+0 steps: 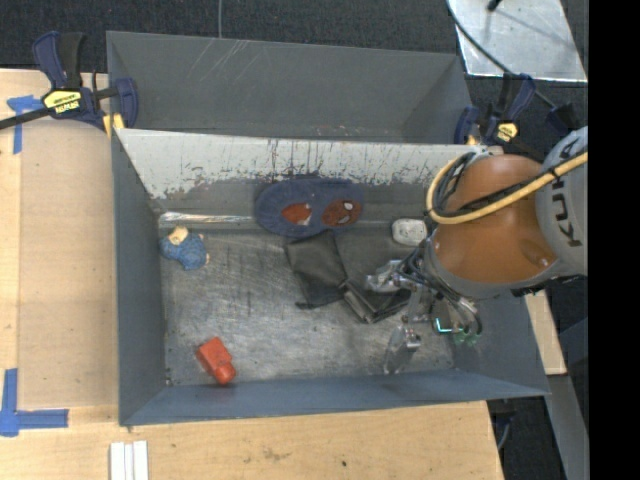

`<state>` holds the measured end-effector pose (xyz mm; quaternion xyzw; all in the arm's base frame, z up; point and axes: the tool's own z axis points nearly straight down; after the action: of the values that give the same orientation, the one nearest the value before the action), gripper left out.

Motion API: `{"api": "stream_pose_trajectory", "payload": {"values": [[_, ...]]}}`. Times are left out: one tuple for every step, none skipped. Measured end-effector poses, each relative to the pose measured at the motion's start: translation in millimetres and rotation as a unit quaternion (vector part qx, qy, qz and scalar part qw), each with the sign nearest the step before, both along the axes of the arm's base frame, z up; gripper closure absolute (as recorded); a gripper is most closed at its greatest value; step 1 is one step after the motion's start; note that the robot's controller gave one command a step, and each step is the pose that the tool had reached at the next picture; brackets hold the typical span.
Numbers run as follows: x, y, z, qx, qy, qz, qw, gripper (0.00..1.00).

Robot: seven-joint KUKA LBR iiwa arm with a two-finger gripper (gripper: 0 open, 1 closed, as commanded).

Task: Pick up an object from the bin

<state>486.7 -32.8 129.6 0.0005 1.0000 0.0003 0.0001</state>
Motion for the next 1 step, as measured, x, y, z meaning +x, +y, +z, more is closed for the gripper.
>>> {"api": "stream_pose_trajectory", "payload": {"values": [[73.3, -49.7, -36.7, -0.001, -0.0035, 0.029, 0.9996, 0.00]]}}
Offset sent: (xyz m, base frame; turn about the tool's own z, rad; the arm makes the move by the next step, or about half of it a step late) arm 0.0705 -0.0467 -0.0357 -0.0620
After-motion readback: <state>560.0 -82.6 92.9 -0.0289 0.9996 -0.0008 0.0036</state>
